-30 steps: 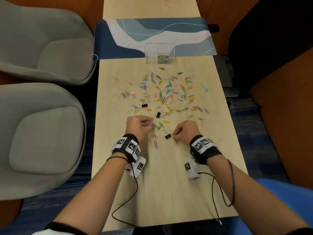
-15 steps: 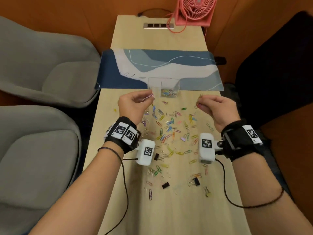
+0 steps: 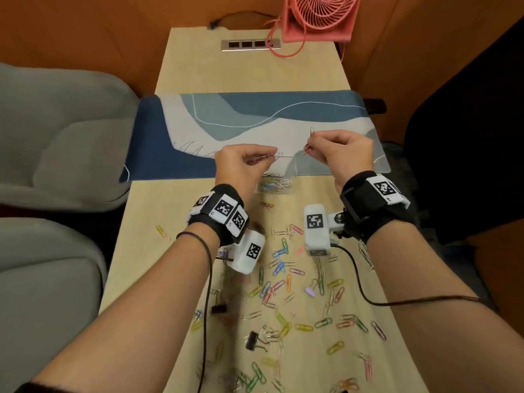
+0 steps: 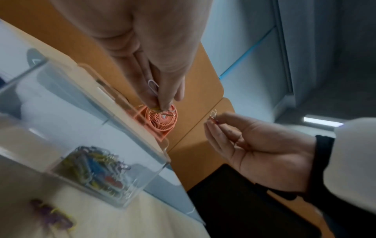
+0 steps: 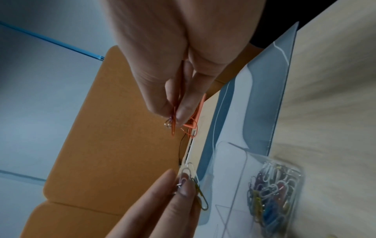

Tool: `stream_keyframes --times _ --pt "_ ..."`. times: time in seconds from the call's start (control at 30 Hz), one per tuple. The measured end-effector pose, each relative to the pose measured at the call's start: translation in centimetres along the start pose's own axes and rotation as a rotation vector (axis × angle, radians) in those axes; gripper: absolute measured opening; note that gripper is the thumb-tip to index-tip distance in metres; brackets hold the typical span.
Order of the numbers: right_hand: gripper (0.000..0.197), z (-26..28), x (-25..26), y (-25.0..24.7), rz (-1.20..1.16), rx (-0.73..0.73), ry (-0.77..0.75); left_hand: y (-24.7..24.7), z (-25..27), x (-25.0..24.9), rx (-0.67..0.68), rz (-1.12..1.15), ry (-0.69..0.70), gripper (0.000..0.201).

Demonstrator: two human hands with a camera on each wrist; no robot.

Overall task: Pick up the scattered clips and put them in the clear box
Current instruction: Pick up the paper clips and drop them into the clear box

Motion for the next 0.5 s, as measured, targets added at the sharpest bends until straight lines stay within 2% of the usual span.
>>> stream_keyframes --times 0.13,0.3,0.5 --pt "0.010 -0.8 -1.5 -0.5 0.093 -0.027 -0.024 1.3 -0.3 1.0 0.062 -0.046 0.032 0.018" --pt "0.010 -1.4 -2.8 -0.7 0.274 -0.005 -0.130 1.8 -0.7 2.1 0.126 -0.212 0.073 0.023" --pt "0.008 -1.2 -3.2 0.9 0.518 0.112 -0.326 1.1 0.0 1.6 0.096 -0.318 0.139 0.019"
Point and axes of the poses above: each hand's wrist, its own z-axis away from the middle knuckle, its own y-axis out of the palm, x = y × z, the point moved 2 cm from there along -z, towards the middle knuckle, and after that the axes turned 9 degrees about -z, right-handed, at the moved point
